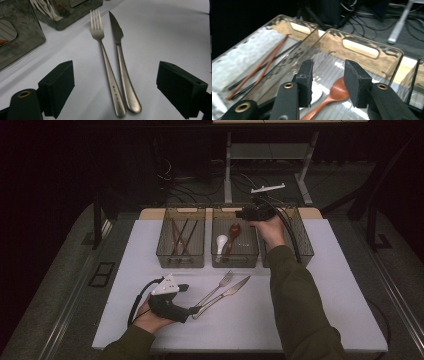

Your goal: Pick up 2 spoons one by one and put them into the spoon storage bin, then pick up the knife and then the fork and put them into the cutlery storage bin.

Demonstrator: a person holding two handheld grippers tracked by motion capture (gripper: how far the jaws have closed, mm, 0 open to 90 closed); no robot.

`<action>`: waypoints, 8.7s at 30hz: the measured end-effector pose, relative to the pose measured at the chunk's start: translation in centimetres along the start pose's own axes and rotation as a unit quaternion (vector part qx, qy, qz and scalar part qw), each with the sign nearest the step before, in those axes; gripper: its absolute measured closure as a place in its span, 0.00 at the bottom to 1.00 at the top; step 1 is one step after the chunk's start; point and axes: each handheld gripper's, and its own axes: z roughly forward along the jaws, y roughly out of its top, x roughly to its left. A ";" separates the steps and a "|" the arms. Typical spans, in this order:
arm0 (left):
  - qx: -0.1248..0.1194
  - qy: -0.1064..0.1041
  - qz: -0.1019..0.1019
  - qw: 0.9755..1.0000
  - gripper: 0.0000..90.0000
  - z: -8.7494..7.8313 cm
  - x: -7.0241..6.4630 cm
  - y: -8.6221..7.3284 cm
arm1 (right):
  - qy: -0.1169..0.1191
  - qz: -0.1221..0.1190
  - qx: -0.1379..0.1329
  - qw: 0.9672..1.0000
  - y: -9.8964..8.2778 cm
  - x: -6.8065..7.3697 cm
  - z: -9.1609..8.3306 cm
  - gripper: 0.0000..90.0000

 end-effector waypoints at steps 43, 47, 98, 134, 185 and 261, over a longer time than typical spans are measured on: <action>0.006 0.018 -0.011 1.000 0.16 0.2 0.4 -0.1 | 0.039 -0.072 -0.050 0.995 -13.9 2.1 -12.4 0.21; 0.006 0.020 -0.009 1.000 0.16 0.2 0.2 -0.1 | 0.041 -0.069 -0.044 0.996 -15.9 1.8 -12.6 0.21; 0.107 0.064 0.001 0.992 0.84 8.2 -0.2 3.3 | 0.039 -0.083 -0.014 0.996 -23.8 1.8 -15.9 0.20; 0.095 0.044 0.023 0.994 0.94 7.9 0.1 2.8 | 0.043 -0.085 -0.005 0.995 -23.8 2.1 -15.6 0.20; -0.015 0.017 0.048 0.999 0.94 6.4 -5.4 6.5 | 0.168 -0.025 -0.016 0.985 -15.9 7.0 -10.6 0.83; -0.042 0.030 -0.010 0.999 0.11 -0.6 0.4 -0.7 | 0.048 0.007 -0.136 0.990 -10.9 -2.3 -16.9 0.98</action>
